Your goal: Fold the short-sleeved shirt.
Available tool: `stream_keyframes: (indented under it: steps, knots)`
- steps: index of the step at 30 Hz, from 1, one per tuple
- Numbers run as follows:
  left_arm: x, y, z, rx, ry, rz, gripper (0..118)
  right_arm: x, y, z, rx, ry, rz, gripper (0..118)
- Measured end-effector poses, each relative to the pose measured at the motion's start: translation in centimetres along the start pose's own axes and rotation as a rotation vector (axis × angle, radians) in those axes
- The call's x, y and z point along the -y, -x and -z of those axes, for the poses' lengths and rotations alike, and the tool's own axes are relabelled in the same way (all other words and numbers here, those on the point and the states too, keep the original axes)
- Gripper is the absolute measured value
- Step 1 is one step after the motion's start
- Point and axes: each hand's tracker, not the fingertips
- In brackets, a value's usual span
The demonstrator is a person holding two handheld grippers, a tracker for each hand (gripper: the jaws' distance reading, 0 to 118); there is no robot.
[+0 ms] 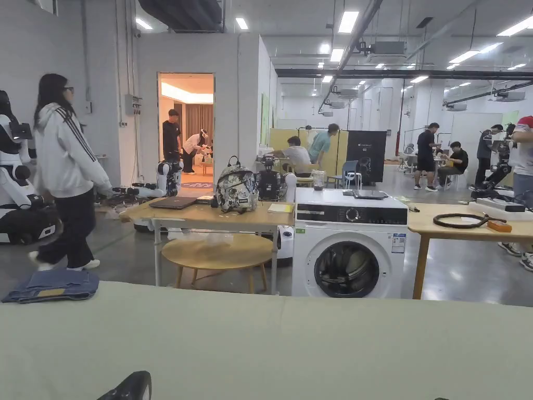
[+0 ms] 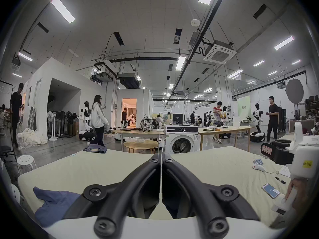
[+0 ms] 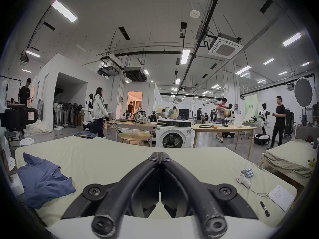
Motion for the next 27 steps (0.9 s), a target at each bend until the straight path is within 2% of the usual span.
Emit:
stream_keyframes:
  steps: [27]
  knots:
    - [0.18, 0.75, -0.42, -0.043, 0.000, 0.009, 0, 0.25, 0.90, 0.10, 0.001, 0.004, -0.013, 0]
